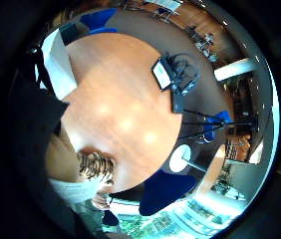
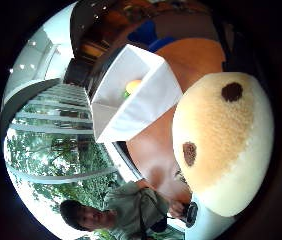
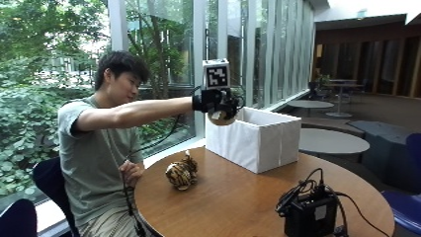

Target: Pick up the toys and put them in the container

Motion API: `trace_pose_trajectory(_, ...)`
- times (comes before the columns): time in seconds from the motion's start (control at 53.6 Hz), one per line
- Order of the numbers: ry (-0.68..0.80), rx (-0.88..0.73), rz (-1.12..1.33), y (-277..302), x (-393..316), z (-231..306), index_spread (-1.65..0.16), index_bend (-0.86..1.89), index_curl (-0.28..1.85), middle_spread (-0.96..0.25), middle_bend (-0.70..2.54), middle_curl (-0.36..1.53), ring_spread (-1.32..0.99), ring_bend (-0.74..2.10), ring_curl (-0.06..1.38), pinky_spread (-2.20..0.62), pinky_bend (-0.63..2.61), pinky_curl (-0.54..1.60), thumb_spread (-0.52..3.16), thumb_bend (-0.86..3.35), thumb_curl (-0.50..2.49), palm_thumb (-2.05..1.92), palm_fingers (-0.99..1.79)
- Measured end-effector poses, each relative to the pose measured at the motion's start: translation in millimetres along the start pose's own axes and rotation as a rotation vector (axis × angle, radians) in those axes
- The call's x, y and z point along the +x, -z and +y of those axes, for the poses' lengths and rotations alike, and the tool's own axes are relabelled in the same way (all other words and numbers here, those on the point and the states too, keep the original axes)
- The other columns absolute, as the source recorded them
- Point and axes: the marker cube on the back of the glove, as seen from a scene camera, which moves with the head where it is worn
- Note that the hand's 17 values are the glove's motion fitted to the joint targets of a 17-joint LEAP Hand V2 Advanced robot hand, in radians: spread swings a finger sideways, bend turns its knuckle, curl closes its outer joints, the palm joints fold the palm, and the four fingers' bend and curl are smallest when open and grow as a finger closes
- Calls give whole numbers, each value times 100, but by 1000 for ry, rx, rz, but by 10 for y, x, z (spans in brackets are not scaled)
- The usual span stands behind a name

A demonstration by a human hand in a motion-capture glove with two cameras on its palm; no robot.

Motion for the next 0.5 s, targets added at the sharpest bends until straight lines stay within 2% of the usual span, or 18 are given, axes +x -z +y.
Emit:
trace_pose_trajectory(0.149,92,34,132,104,-377,53,-44,64,84,-51,86,83,-46,129,69,-35,122,53,24,16,104,76,63)
trace_pose_trajectory(0.242,51,48,-55,294,-436,-13,-45,64,89,-52,88,86,-46,130,70,-35,124,54,21,14,106,76,61)
trace_pose_trajectory(0.336,72,65,-19,355,-552,-63,-46,63,93,-52,90,88,-46,131,71,-35,125,55,20,14,108,76,59)
trace_pose_trajectory(0.429,-90,96,-51,491,-641,-204,-46,62,97,-52,90,91,-46,132,72,-35,126,55,19,12,110,74,57)
trace_pose_trajectory(0.504,-48,96,-70,546,-719,-242,-47,62,100,-51,90,93,-46,133,73,-35,127,55,19,11,111,74,57)
